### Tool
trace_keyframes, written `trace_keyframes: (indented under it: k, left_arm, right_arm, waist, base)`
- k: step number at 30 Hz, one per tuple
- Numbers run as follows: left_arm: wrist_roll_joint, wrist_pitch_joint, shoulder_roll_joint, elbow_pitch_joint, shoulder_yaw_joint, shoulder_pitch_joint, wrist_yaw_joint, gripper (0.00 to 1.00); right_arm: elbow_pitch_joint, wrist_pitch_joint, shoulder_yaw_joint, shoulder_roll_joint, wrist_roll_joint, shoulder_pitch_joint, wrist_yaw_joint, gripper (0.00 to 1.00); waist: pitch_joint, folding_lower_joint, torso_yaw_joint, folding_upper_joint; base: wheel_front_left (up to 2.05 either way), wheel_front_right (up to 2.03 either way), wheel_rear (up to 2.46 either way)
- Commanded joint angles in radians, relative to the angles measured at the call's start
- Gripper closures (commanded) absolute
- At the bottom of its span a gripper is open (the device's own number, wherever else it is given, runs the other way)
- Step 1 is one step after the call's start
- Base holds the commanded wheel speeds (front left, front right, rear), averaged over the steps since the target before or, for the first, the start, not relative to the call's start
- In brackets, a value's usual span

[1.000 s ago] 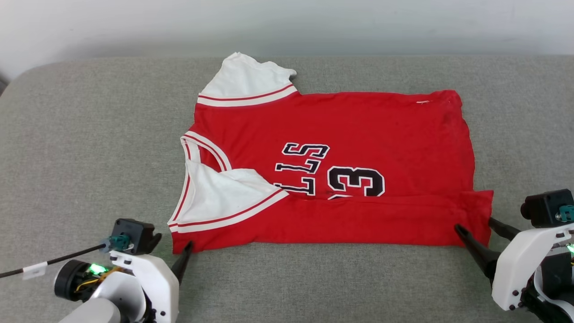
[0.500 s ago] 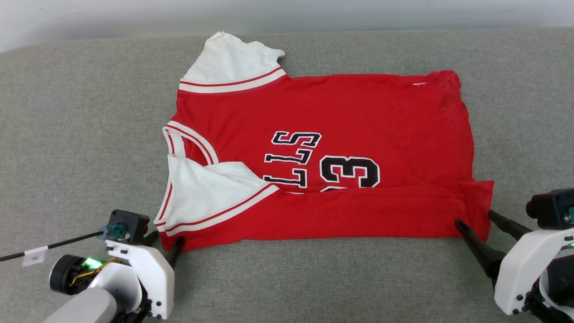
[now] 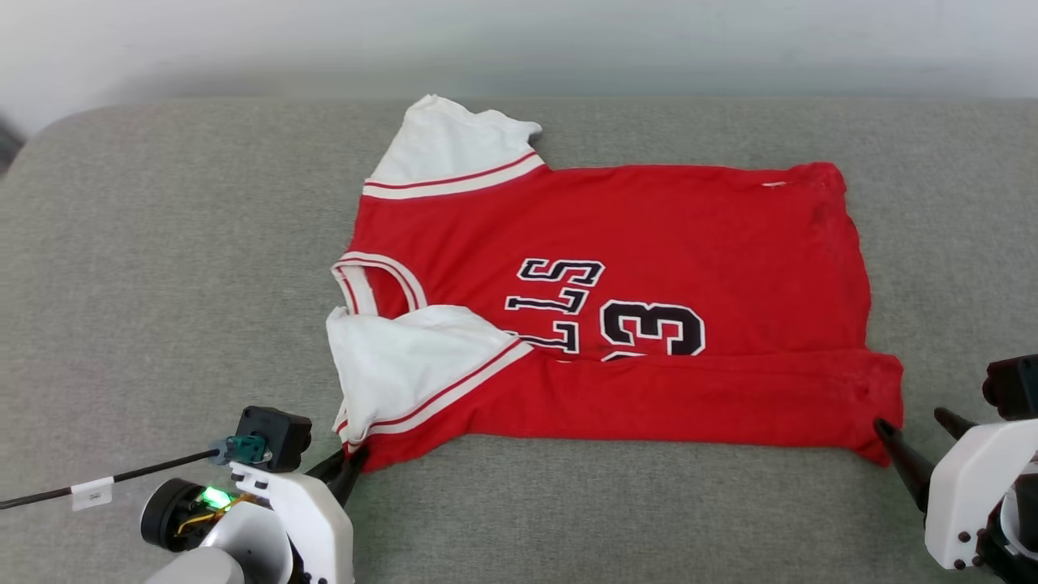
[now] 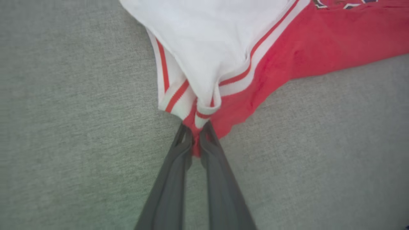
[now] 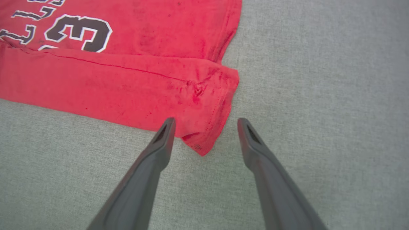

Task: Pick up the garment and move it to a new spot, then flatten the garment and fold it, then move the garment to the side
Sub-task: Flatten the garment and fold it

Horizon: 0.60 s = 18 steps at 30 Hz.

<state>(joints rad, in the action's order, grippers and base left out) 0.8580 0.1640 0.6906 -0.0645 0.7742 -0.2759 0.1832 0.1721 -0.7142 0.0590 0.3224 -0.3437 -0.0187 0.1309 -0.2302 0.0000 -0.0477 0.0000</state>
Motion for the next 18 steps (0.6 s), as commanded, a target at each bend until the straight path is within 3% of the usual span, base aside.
trace_keyframes:
  k: [1, 11, 18]
  left_arm:
    - [-0.003, -0.004, 0.009, 0.021, -0.003, 0.005, 0.007, 1.0]
    - [-0.049, 0.022, 0.063, 0.201, -0.004, -0.001, 0.062, 1.0]
    - [-0.069, 0.039, 0.066, 0.246, 0.006, -0.019, 0.072, 1.0]
  right_arm:
    - [-0.012, -0.008, 0.01, -0.011, 0.006, -0.001, 0.0, 0.0]
    - [-0.143, -0.06, 0.072, -0.082, 0.054, -0.058, 0.0, 0.0]
    - [-0.256, -0.071, 0.021, -0.091, 0.052, -0.083, 0.0, 0.0]
  waist:
    - [0.007, 0.0, -0.013, 0.0]
    - [-0.034, 0.0, -0.064, 0.0]
    - [-0.068, 0.0, -0.083, 0.0]
  base:
    - [0.0, 0.0, 0.0]
    - [0.0, 0.0, 0.0]
    - [0.0, 0.0, 0.0]
